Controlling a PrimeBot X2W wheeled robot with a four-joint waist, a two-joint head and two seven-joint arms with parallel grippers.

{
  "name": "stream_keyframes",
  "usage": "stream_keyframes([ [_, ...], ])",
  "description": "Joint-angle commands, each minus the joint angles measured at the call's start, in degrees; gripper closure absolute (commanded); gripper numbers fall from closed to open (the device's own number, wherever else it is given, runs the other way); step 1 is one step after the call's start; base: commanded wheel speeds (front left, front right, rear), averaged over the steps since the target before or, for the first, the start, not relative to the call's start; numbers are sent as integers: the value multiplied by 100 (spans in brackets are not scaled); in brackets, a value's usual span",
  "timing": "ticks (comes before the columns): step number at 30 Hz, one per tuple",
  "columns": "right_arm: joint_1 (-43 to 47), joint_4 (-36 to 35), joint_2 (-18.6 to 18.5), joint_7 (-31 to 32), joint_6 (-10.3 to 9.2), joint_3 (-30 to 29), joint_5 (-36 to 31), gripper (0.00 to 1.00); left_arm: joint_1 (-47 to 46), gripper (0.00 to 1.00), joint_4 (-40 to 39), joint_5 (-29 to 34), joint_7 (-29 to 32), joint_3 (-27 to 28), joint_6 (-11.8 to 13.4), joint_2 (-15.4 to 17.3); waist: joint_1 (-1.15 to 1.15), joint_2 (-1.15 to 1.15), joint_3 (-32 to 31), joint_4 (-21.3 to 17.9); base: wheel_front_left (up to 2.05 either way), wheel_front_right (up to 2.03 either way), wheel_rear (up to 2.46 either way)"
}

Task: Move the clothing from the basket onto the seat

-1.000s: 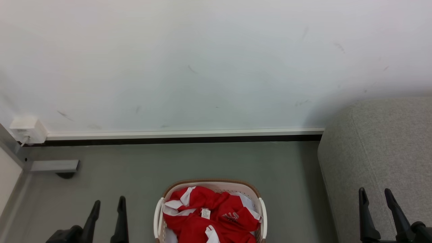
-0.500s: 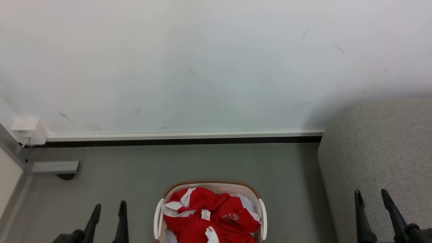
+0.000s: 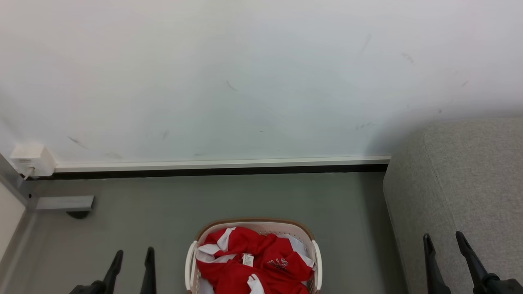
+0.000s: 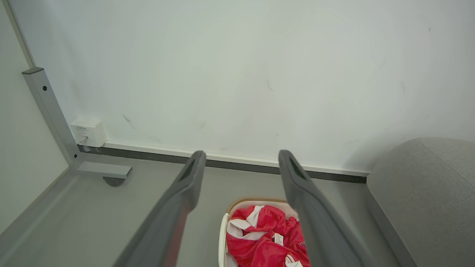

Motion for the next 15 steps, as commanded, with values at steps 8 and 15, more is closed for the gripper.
stream_keyframes([
  [8, 41, 31, -40, -22, -12, 29, 4, 0, 20, 0, 37, 55, -4, 43, -26, 41, 0, 0, 21, -18, 0, 0, 0],
  [15, 18, 26, -39, -22, -12, 56, 17, 0, 17, 0, 51, 84, -4, 56, -33, 41, 0, 0, 46, -71, 0, 0, 0],
])
